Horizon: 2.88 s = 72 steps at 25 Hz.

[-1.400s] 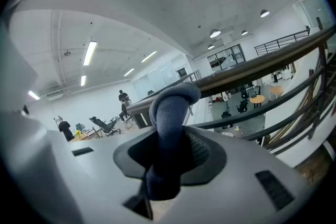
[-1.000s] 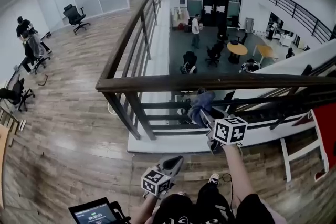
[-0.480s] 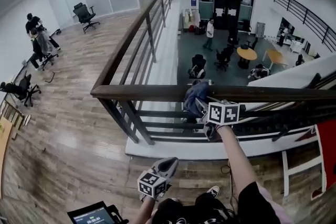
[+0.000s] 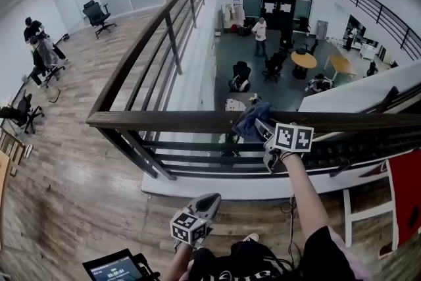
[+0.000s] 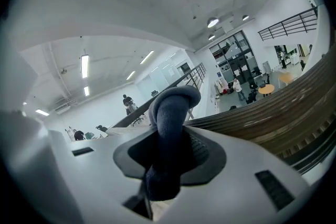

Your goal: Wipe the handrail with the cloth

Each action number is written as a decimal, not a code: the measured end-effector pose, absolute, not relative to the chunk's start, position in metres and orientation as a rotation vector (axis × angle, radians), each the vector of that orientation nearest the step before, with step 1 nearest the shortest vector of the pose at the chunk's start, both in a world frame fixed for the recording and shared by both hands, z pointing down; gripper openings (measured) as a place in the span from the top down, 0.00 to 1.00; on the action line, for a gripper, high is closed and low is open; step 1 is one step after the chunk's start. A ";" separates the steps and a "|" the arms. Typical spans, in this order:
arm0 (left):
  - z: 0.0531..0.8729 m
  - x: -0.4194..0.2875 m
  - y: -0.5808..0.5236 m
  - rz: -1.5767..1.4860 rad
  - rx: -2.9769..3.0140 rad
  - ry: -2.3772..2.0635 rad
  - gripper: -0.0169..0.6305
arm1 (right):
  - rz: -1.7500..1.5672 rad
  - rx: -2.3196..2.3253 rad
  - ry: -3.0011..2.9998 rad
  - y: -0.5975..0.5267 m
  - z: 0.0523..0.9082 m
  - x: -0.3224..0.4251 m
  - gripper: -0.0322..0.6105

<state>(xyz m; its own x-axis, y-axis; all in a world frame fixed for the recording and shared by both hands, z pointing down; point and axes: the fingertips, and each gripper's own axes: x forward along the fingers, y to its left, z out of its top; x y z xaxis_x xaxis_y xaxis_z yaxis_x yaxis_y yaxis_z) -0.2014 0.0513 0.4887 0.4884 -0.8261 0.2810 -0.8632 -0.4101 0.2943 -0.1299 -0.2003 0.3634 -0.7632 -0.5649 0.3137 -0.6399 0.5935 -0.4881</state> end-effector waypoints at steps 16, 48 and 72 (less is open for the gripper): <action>0.508 -0.020 -0.043 0.196 2.490 -1.137 0.97 | 0.853 1.339 -2.587 -0.277 0.388 0.146 0.79; 0.537 0.078 -0.082 0.358 2.509 -0.872 0.97 | 0.806 2.120 -1.926 -0.377 0.402 0.625 0.79; 0.524 -0.096 -0.048 0.326 2.562 -0.824 0.97 | 0.868 1.770 -2.344 -0.192 0.446 0.212 0.79</action>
